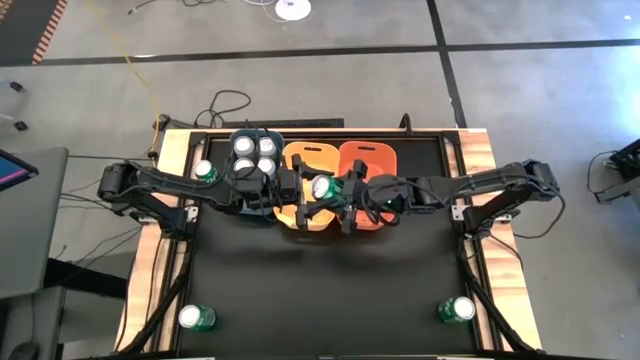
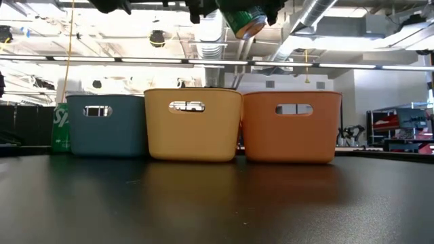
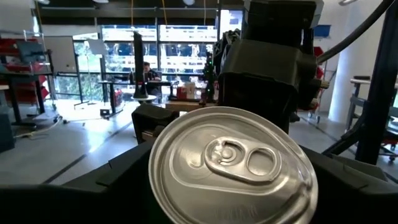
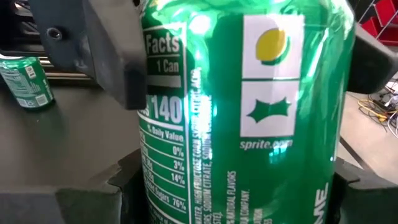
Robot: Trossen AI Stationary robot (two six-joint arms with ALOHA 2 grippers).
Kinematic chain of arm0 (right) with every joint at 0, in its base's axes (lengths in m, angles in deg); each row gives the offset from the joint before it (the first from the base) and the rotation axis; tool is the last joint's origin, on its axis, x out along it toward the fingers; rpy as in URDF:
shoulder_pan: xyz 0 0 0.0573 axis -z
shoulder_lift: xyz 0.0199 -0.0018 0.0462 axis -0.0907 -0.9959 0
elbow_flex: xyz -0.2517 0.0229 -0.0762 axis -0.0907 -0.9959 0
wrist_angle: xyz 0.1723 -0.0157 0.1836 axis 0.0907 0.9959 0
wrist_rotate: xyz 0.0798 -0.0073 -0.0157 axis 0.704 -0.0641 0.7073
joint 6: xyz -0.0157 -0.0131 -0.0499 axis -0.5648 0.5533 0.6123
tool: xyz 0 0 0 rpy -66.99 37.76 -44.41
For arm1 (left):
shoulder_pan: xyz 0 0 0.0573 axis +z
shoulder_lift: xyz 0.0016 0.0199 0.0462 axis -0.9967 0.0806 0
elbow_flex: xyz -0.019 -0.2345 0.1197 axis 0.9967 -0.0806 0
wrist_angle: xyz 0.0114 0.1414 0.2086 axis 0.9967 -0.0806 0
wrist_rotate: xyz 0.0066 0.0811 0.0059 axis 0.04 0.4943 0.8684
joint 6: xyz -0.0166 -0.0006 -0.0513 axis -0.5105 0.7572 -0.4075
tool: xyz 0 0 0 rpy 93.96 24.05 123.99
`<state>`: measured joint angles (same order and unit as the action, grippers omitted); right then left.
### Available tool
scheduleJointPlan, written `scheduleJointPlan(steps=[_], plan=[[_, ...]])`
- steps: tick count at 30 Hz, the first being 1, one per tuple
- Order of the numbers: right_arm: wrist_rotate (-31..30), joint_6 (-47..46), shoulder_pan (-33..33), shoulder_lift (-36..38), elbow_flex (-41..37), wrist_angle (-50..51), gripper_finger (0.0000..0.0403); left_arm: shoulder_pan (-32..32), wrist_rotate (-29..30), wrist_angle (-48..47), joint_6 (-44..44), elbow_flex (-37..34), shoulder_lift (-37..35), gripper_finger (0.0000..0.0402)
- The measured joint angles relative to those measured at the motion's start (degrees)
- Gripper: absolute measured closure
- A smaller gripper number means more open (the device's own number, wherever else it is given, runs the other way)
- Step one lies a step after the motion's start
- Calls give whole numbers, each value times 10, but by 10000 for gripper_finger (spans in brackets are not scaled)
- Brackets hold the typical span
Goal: Sort soda cans
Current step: Put the green soda can into the yellow bin
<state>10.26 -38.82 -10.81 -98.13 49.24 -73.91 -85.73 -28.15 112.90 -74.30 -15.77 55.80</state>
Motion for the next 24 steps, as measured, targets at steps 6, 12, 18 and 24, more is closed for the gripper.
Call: scheduleJointPlan(steps=[6,12,18,24], plan=[[1,-1,0,0,0,1,96,0,-1,-7,-1,0,0,96],[5,-3,0,0,0,3,69,0,-4,-10,-2,0,0,104],[5,-12,0,8,0,36,39,0,2,-32,-6,-2,3,103],[5,-47,5,41,0,117,36,2,9,-35,-7,-1,1,103]])
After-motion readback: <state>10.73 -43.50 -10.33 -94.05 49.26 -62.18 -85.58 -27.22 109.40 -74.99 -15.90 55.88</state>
